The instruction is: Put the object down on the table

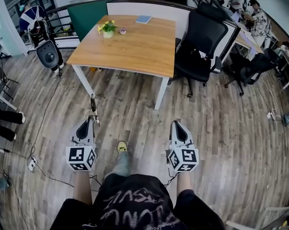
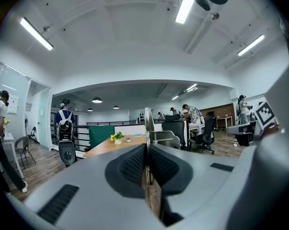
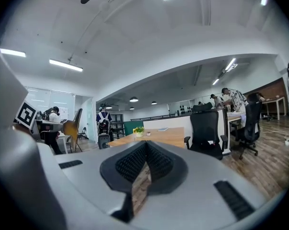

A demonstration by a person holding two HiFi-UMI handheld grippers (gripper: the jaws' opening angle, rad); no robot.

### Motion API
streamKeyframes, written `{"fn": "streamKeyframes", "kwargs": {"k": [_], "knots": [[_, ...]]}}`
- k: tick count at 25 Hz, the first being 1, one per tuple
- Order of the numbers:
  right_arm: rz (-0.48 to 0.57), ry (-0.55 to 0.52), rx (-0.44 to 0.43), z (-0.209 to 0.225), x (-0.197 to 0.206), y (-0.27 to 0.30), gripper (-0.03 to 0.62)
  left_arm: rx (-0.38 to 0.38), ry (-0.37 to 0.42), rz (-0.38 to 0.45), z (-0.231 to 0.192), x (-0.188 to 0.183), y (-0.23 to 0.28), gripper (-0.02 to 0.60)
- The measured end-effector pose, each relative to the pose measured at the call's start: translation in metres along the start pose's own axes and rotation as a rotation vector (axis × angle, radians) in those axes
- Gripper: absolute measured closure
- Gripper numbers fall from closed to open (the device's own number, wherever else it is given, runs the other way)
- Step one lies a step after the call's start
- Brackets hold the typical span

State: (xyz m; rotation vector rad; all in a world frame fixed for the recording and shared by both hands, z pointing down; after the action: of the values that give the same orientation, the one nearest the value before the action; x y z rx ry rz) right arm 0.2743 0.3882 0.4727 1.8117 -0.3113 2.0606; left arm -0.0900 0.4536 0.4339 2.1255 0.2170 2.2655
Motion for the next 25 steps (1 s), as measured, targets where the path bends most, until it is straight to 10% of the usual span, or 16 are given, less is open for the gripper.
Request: {"fn": "streamKeyframes", "kwargs": {"k": [25], "knots": [[0.033,-0.016,0.096,-0.027,-0.053,0.315,0.589,0.049,-0.078,0.014,-0.192,-0.03,0.284,0.566]]}}
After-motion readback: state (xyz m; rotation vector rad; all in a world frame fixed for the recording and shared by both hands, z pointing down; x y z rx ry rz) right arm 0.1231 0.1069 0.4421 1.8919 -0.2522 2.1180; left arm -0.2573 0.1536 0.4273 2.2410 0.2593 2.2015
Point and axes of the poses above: the fingertips, and each gripper's own axes: y forward along the fingers, z to its right, x out of its underside, the point moved 4 cm from there along -y, backward along the fingers
